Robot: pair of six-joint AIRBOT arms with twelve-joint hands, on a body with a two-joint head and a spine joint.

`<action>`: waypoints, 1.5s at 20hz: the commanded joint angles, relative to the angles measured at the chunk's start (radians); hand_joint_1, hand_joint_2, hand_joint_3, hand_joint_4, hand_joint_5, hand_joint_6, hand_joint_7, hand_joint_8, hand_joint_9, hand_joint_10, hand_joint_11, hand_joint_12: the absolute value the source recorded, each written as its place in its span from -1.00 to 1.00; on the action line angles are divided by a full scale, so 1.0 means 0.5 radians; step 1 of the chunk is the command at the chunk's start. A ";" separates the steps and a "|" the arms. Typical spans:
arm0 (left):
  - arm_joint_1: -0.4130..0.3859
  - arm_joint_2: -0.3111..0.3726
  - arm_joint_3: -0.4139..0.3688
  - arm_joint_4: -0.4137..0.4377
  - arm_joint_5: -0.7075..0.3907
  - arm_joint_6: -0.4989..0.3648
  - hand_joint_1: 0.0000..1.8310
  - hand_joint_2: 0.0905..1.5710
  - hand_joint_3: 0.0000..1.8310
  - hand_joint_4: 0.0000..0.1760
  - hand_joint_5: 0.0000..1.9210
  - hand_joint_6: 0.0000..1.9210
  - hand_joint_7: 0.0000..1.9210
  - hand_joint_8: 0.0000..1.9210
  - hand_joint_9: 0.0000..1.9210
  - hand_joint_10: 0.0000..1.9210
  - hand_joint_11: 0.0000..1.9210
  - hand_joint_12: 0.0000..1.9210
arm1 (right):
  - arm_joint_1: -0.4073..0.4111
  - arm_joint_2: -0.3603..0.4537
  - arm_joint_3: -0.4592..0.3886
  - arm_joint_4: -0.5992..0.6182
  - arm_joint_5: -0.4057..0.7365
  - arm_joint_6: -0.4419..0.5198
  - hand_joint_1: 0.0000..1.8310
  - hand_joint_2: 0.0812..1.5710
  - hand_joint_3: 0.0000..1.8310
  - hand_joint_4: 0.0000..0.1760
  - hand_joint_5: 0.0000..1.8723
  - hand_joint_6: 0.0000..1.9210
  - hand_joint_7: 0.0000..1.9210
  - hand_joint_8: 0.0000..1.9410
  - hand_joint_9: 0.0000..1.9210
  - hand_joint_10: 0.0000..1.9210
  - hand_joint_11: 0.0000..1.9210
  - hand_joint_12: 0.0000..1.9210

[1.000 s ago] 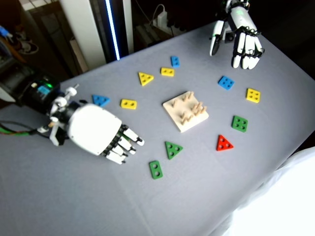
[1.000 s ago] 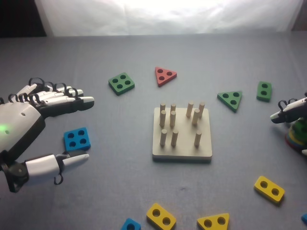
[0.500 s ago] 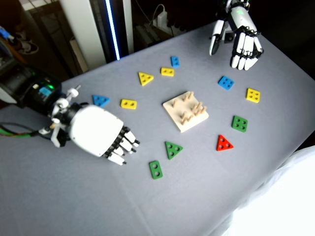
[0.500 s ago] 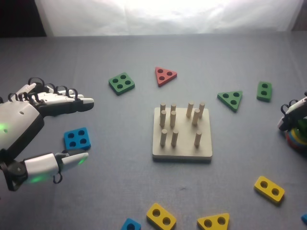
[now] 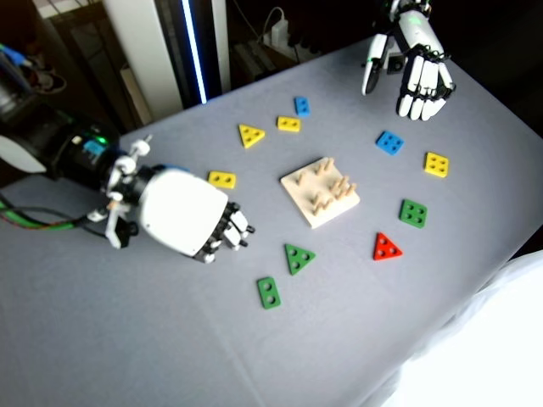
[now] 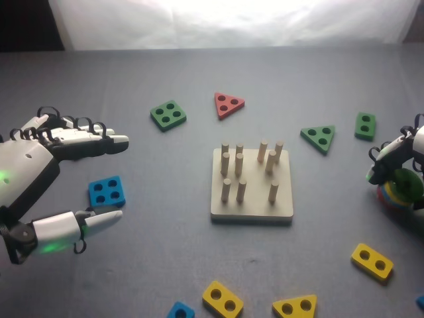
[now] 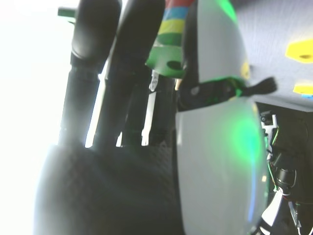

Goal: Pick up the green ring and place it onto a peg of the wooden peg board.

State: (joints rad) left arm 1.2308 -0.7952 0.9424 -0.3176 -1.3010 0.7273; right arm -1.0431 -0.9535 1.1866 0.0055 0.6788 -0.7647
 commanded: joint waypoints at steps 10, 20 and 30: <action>-0.004 -0.026 0.005 0.028 -0.259 -0.024 0.01 0.32 -1.00 -1.00 -0.36 -1.00 -0.46 -1.00 -0.54 -0.99 -1.00 0.13 | 0.202 -0.087 0.019 -0.294 0.329 0.245 0.41 0.25 -1.00 -1.00 0.16 -0.23 0.52 -0.79 0.57 -0.88 0.23 0.07; -0.005 -0.027 0.010 0.035 -0.253 -0.028 -0.05 0.33 -0.99 -1.00 -0.36 -1.00 -0.47 -1.00 -0.58 -1.00 -1.00 0.08 | 0.453 -0.305 0.121 -0.600 0.228 0.363 0.28 0.34 -1.00 -1.00 0.13 -0.10 0.44 -0.71 0.49 -0.45 0.32 0.19; -0.005 -0.033 0.018 0.038 -0.247 -0.036 0.01 0.31 -1.00 -1.00 -0.36 -1.00 -0.46 -1.00 -0.57 -0.99 -1.00 0.09 | 0.559 -0.482 0.245 -0.699 0.061 0.363 0.41 0.29 -1.00 -1.00 0.12 -0.26 0.29 -0.23 0.38 -0.22 0.20 0.43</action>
State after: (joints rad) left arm 1.2388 -0.8066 0.9516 -0.3149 -1.3022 0.7162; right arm -0.7811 -1.1946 1.3056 -0.3641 0.6029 -0.5846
